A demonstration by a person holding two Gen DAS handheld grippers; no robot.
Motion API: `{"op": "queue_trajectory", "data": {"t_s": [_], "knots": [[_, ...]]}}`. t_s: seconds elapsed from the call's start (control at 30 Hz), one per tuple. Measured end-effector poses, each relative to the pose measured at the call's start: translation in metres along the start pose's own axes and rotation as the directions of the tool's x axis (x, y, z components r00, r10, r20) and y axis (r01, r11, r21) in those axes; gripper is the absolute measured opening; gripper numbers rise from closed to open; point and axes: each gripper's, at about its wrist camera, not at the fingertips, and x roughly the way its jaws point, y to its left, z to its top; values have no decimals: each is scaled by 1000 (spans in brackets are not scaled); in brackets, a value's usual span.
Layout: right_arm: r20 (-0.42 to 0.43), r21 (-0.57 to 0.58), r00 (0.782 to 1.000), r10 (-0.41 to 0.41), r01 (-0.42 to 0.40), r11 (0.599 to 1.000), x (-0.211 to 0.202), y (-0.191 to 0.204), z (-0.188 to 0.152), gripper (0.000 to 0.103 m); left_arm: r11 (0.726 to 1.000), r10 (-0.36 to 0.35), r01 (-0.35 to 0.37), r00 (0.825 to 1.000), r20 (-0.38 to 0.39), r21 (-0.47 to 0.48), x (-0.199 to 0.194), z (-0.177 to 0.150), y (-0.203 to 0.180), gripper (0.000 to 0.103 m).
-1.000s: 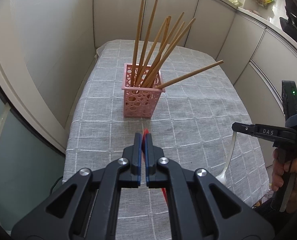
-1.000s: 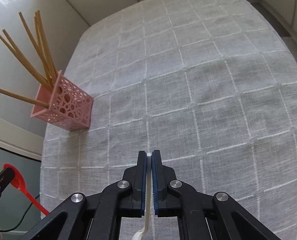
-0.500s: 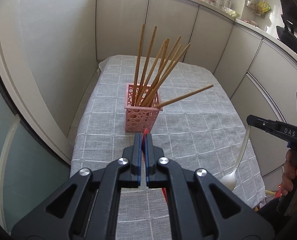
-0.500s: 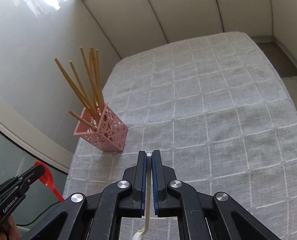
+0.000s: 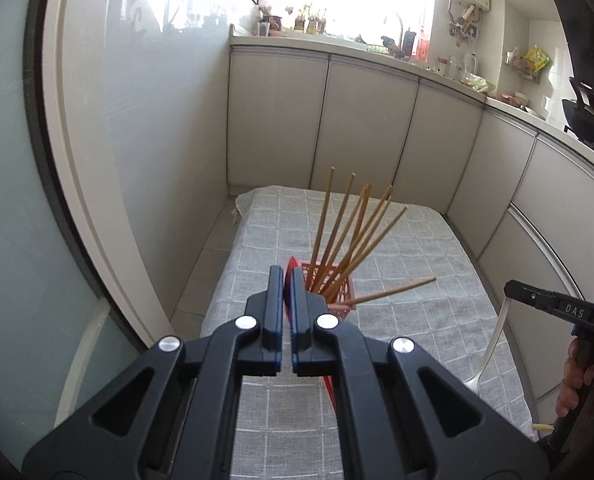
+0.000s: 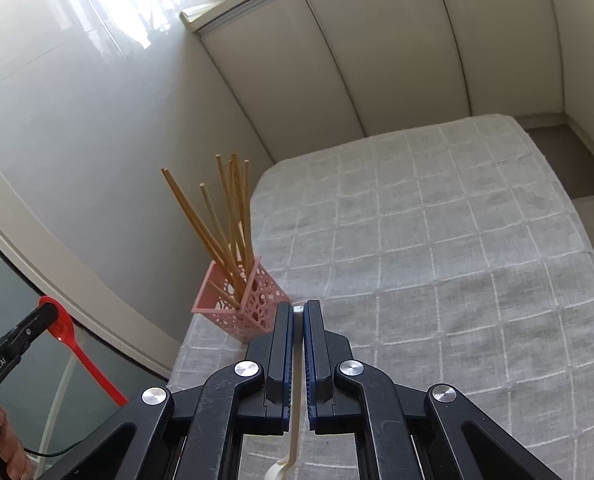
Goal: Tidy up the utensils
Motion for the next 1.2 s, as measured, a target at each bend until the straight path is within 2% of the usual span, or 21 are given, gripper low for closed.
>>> {"op": "queue_trajectory", "data": {"t_s": [0.23, 0.33, 0.43, 0.57, 0.7, 0.87, 1.0, 1.13, 1.2], "knots": [[11, 11, 1000, 2, -2, 1000, 3, -6, 6, 4, 998, 55, -56, 992, 115, -3, -4, 29, -5, 3], [12, 16, 1000, -2, 2, 1000, 6, -9, 8, 4, 997, 75, -76, 983, 168, 1, 8, 43, -13, 3], [8, 21, 1000, -4, 4, 1000, 11, -12, 9, 4, 996, 85, -85, 979, 185, -7, 27, 52, -22, 3], [7, 10, 1000, -4, 4, 1000, 16, -14, 10, 4, 995, 103, -102, 978, 182, -14, 58, 54, -31, 3], [0, 15, 1000, -4, 4, 1000, 22, -18, 13, 4, 992, 128, -130, 983, 134, 4, 92, 47, -37, 3], [-7, 10, 1000, -9, 9, 1000, 28, -21, 16, 4, 987, 160, -163, 981, 113, 18, 115, 37, -36, 4], [-17, 12, 1000, -8, 8, 1000, 32, -24, 17, 4, 982, 187, -191, 973, 133, 13, 117, 37, -34, 4], [-18, 16, 1000, -6, 7, 1000, 34, -25, 18, 4, 985, 171, -168, 974, 149, -32, 111, 42, -27, 3], [-20, 17, 1000, -4, 5, 1000, 34, -25, 19, 4, 988, 152, -151, 985, 80, -23, 116, 43, -25, 3]]}}
